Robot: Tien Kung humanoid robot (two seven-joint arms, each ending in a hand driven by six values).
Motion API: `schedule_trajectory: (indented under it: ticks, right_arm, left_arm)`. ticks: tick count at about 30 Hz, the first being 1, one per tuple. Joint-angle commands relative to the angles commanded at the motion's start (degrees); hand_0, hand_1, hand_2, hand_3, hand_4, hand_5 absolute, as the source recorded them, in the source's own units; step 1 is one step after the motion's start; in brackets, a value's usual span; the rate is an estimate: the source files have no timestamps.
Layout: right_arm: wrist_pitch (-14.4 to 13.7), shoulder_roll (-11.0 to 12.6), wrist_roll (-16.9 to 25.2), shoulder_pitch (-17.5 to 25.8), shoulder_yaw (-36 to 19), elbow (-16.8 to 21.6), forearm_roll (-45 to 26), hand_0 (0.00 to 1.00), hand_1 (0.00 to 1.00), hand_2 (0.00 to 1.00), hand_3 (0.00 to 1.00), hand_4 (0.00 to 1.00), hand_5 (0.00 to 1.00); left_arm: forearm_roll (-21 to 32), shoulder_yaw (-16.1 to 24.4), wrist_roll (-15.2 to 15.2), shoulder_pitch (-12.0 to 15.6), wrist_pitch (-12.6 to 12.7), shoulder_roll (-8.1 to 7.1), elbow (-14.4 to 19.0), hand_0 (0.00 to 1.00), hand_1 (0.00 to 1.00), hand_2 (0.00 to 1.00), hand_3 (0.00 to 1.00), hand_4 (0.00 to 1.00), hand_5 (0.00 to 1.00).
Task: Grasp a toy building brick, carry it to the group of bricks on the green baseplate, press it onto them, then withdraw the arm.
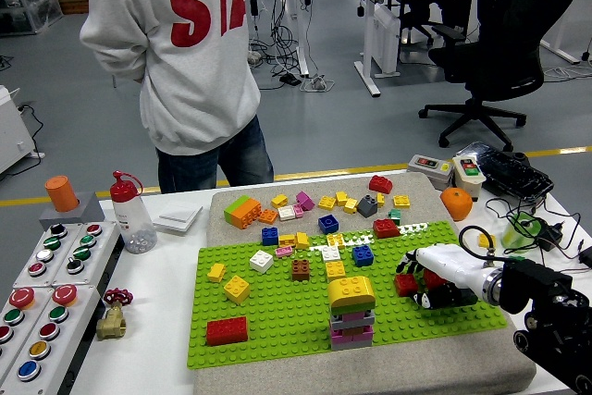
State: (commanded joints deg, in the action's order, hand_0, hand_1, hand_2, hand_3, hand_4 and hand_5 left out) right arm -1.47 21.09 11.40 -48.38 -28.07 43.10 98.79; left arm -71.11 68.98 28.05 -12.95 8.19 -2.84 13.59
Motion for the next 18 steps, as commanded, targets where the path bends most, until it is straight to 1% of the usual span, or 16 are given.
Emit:
schedule_trajectory:
  ticks: [5,6,11,12,17,18]
  right_arm:
    - [-0.7,0.1,0.2,0.0,0.0,0.0,0.0,0.864,0.681,0.63,0.694,0.598,0.224]
    - [-0.8,0.1,0.3,0.0,0.0,0.1,0.0,0.853,0.655,0.605,0.662,0.58,0.216]
    - [-1.2,0.1,0.4,0.0,0.1,0.2,0.2,0.853,0.655,0.605,0.662,0.58,0.216]
    - [-1.2,0.1,0.4,0.0,0.2,0.2,0.2,0.838,0.614,0.569,0.601,0.563,0.213]
    - [-1.5,0.2,0.2,-0.1,0.3,0.2,0.5,0.838,0.614,0.569,0.601,0.563,0.213]
    - [-1.5,0.2,0.1,0.0,0.2,0.2,0.5,0.825,0.6,0.554,0.576,0.544,0.21]
  left_arm:
    - [-0.1,0.1,0.0,0.1,0.0,-0.01,0.0,0.618,0.586,0.586,0.422,0.288,0.93]
    - [-0.1,0.1,0.0,0.1,0.0,0.0,0.0,0.62,0.588,0.586,0.423,0.288,0.93]
    - [-0.2,0.1,0.0,0.1,0.0,0.0,0.0,0.62,0.588,0.586,0.423,0.288,0.93]
    - [-0.2,0.1,0.0,0.1,0.0,0.0,0.0,0.62,0.587,0.586,0.423,0.289,0.931]
    - [-0.1,0.1,-0.1,0.0,0.0,-0.03,0.0,0.62,0.587,0.586,0.423,0.289,0.931]
    - [0.0,0.1,-0.1,0.0,0.0,-0.03,0.0,0.62,0.587,0.587,0.423,0.289,0.93]
